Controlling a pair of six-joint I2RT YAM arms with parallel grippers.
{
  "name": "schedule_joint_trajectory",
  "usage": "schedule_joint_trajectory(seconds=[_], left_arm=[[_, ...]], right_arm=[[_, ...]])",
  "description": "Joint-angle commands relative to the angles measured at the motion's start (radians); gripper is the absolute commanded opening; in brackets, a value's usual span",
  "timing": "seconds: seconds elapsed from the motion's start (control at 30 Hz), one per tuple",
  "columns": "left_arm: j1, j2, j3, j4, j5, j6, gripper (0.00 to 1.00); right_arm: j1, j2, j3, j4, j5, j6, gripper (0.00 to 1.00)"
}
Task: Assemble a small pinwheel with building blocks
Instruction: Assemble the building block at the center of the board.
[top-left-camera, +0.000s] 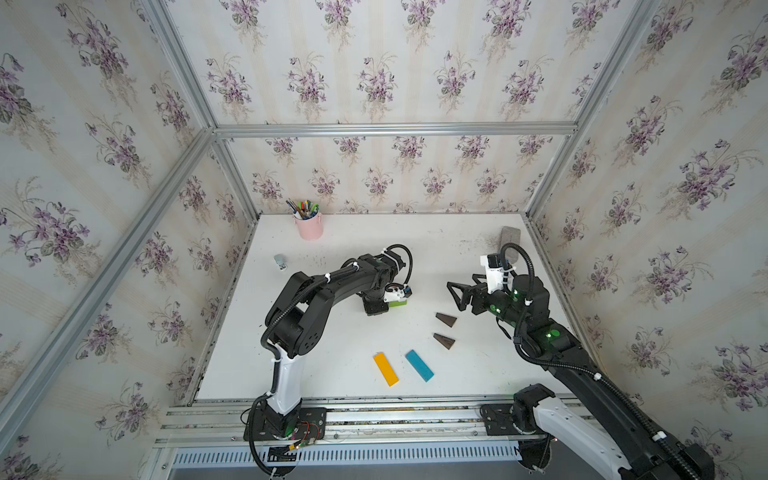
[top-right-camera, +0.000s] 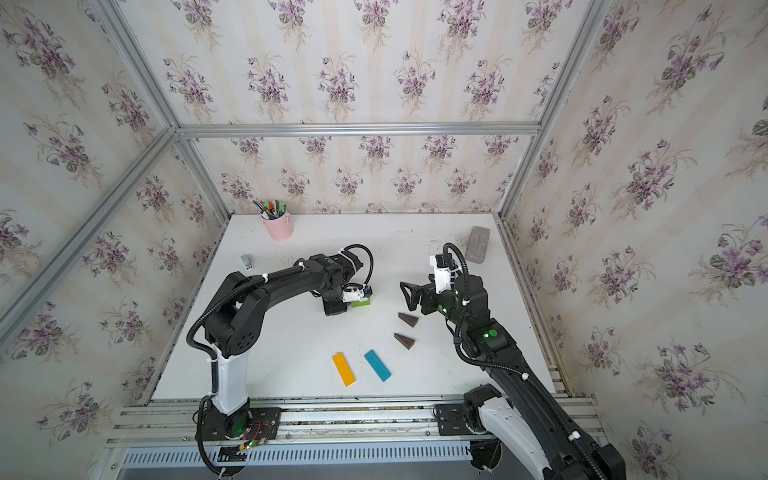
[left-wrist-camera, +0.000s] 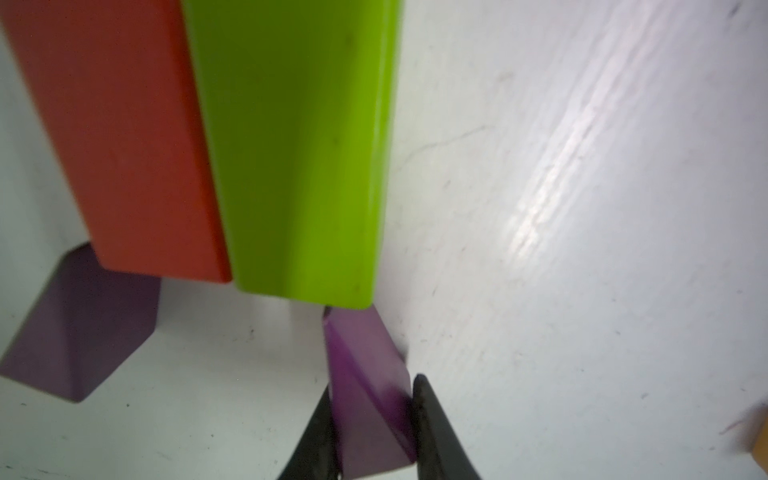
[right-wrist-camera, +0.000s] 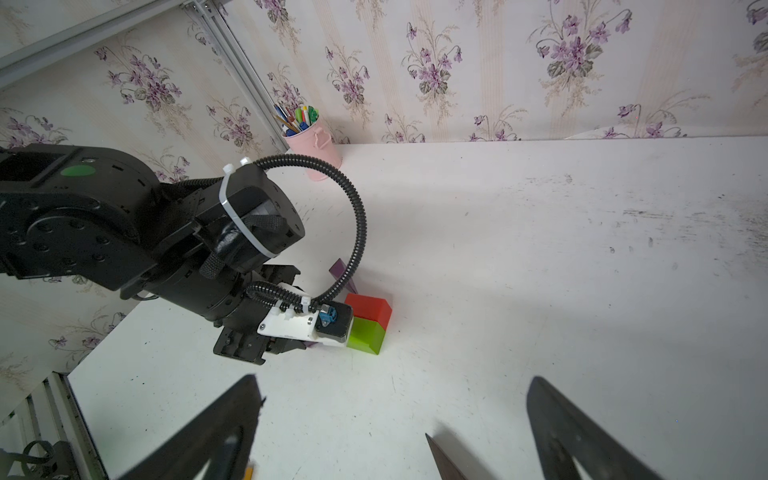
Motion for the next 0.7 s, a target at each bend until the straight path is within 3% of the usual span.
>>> schedule_joint_trajectory(seconds=[0.0,0.13,0.47,0.67], left_arm=[[0.000,-0.007,-0.007,-0.005,0.012,0.009,0.26],[0.002,-0.026,-0.030,0.004,0.020,0.022,0.39],[0.002,-0.099,-0.059,0.088,0.032,0.050,0.44],[0.038,-0.265,-0.158,0.199,0.026,0.031,0.47]], right_arm=[[0.000,-0.004,0.000,0.018,-0.002,-0.002,1.00],[0.000,-0.003,-0.002,0.021,-0.002,-0.001,1.00],[0.000,0.003,-0.006,0.029,-0.008,0.001,1.00],[-0.001,0.013,0.036,-0.011,0.019,-0.010,1.00]])
